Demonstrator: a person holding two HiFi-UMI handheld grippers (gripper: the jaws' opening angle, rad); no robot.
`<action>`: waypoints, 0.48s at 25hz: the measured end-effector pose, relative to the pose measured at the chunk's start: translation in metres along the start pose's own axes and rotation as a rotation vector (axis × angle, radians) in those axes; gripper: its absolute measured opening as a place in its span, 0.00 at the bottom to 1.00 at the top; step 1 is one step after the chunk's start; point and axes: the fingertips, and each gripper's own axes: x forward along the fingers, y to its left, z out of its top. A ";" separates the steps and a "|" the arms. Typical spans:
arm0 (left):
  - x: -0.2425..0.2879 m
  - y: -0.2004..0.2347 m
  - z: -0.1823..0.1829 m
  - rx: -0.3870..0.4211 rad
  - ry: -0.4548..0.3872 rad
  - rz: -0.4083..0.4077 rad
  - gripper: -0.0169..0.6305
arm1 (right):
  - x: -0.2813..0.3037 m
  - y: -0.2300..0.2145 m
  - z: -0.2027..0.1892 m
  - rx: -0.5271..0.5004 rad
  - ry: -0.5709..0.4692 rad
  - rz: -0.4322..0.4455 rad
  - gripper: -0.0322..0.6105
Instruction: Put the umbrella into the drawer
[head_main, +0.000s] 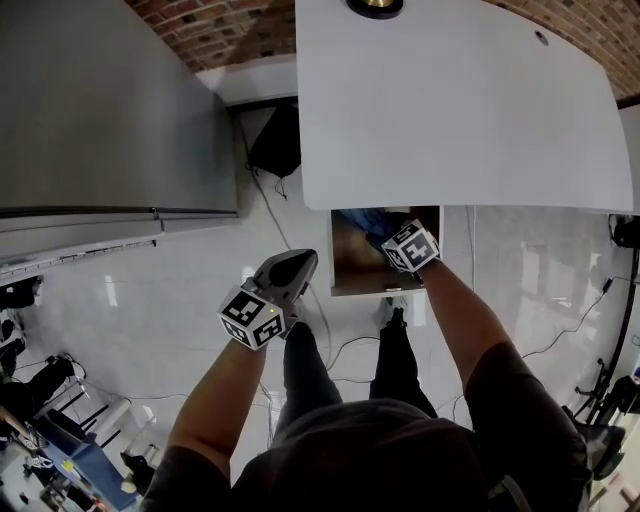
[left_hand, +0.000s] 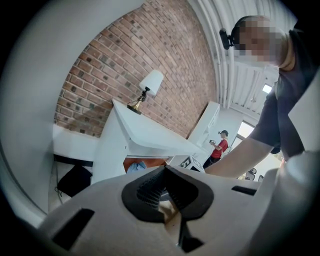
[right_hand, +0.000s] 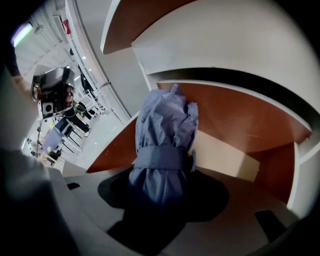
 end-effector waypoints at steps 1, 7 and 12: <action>0.001 0.000 -0.001 -0.002 -0.001 0.001 0.03 | 0.003 -0.003 -0.005 -0.003 0.011 -0.008 0.46; 0.002 0.003 -0.006 -0.008 0.005 0.002 0.03 | 0.016 -0.012 -0.014 -0.002 0.032 -0.028 0.46; 0.003 0.007 -0.009 -0.003 0.007 0.009 0.03 | 0.022 -0.019 -0.024 0.015 0.050 -0.037 0.47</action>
